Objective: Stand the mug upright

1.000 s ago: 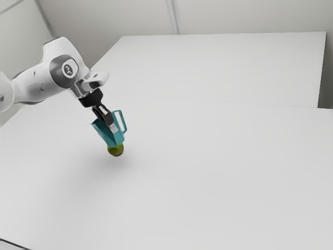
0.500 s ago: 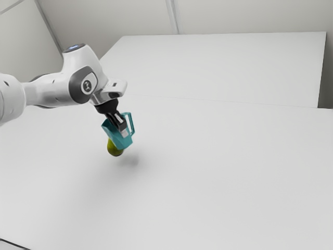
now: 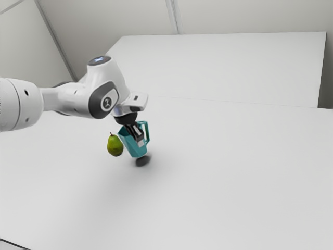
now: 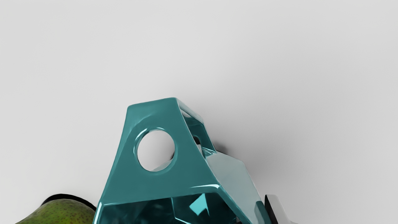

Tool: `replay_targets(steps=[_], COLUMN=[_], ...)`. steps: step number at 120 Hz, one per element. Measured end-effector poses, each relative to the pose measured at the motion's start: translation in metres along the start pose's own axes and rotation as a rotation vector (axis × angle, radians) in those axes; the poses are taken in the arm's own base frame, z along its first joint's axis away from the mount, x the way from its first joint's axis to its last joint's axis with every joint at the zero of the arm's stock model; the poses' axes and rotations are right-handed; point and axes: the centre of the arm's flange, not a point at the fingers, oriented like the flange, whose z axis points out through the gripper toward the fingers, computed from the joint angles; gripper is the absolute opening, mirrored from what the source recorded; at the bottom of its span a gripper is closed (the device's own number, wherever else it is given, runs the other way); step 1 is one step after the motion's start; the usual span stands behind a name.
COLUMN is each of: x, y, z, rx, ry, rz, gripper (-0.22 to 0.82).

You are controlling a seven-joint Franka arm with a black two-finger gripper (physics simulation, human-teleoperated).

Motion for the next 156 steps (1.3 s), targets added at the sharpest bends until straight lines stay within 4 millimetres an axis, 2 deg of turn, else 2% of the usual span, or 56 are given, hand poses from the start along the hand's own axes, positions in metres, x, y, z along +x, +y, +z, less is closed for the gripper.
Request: replay_targets(steps=[23,55,88,112,156], x=[-0.003,0.003,-0.002,-0.002,-0.003], y=[-0.006,0.009,0.011,0.011,0.012], z=[0.011,0.024,0.041,0.043,0.044], rx=[0.056,0.121,0.132,0.142,0.143], ry=[-0.01,-0.016,-0.027,-0.019,-0.018], rz=[0.009,0.057,0.043,0.034,0.034], gripper=[-0.17,-0.17,-0.17,-0.17,0.08])
